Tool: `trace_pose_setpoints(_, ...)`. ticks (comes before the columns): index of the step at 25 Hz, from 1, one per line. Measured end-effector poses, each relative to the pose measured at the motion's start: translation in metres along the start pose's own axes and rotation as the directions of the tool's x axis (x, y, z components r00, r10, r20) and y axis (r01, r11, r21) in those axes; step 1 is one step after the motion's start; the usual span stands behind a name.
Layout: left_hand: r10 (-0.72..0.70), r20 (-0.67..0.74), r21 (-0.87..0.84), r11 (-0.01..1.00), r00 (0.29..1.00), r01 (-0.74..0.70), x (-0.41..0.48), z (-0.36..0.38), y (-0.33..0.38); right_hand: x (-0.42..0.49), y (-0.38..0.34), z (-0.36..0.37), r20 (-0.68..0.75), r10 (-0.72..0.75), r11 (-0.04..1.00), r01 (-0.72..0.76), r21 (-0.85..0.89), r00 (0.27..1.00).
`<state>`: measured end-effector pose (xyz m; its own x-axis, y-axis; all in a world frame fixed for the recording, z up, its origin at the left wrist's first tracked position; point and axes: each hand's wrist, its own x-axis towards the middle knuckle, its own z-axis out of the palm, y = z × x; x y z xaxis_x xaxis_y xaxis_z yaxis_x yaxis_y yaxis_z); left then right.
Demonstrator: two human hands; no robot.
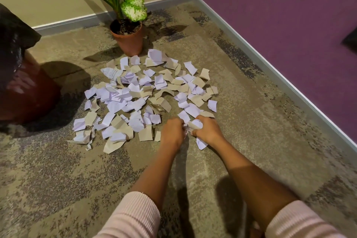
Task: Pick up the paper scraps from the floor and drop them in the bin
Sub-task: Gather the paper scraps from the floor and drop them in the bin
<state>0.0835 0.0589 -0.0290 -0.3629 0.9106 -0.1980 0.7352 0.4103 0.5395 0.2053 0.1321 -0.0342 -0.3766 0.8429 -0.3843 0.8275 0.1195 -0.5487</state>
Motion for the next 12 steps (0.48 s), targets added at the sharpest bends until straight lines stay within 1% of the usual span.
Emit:
trace_pose_setpoints(2,-0.025,-0.017,-0.049,0.999,1.0,0.024,-0.004,-0.005,-0.003,-0.002,0.0,0.0,-0.001,0.023,0.999,-0.023,0.038,1.0)
trace_pose_setpoints(7,-0.13,-0.125,-0.217,0.971,0.984,0.1,-0.014,-0.03,-0.018,-0.008,-0.005,-0.001,-0.043,0.094,0.981,-0.085,0.176,0.995)
trace_pose_setpoints(10,-0.202,-0.182,-0.333,0.934,0.962,0.133,-0.018,-0.052,-0.031,-0.014,-0.028,-0.004,-0.069,0.122,0.951,-0.097,0.293,0.99)
trace_pose_setpoints(12,-0.232,-0.231,-0.39,0.912,0.945,0.129,-0.021,-0.069,-0.039,-0.017,-0.052,-0.005,-0.07,0.101,0.926,-0.068,0.371,0.992)
